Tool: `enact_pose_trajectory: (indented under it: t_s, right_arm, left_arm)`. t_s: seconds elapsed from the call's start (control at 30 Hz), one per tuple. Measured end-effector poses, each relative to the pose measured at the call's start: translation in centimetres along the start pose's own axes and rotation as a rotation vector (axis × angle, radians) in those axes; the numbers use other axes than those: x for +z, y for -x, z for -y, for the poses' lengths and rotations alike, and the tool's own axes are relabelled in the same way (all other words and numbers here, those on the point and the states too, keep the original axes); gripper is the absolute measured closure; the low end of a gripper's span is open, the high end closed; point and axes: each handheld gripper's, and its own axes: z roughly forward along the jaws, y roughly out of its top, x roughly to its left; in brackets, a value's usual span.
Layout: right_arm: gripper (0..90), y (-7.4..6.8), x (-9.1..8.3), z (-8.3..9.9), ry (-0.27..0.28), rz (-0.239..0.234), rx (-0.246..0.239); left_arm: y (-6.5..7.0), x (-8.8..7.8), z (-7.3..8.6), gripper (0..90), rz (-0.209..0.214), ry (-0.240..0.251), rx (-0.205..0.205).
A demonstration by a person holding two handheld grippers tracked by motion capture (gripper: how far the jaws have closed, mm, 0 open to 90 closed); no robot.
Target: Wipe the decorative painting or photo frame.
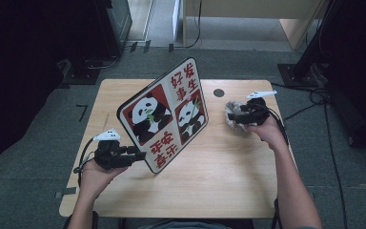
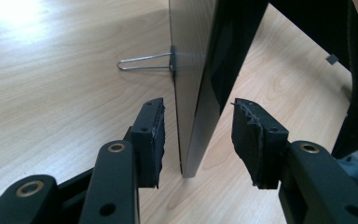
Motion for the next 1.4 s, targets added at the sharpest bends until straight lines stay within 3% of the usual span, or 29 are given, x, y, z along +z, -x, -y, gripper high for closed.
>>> enact_pose_trajectory:
  t_s: [0.07, 0.37, 0.6, 0.87, 0.93, 1.07, 1.4]
  right_arm:
    - [24.5, 0.5, 0.0, -0.1, 0.005, 0.02, -0.004]
    - [23.6, 3.4, -0.2, 0.3, 0.012, 0.114, 0.071]
    - [24.4, 3.5, 1.5, 1.4, -0.045, 0.113, 0.082]
    - [35.9, 4.7, 3.7, 2.6, -0.108, 0.077, 0.161]
    - [43.0, 4.8, 3.8, 2.7, -0.108, 0.085, 0.166]
    - [52.6, 4.5, 3.9, 2.9, -0.119, 0.114, 0.126]
    - [61.6, 4.1, 4.1, 3.2, -0.098, 0.143, 0.13]
  left_arm:
    - [0.0, 0.0, -0.1, 54.8, 0.001, 0.005, 0.002]
    - [-0.2, 0.5, -0.4, 55.3, 0.001, 0.012, 0.013]
    - [-0.3, 0.9, -0.5, 56.6, -0.004, 0.022, 0.01]
    - [-0.3, 1.3, -0.5, 60.0, -0.007, 0.034, 0.005]
    - [-0.3, 1.5, -0.5, 60.9, -0.008, 0.036, 0.005]
    - [-0.2, 1.7, -0.6, 62.5, -0.006, 0.04, 0.008]
    - [-0.2, 2.3, -0.5, 68.6, 0.012, 0.066, 0.005]
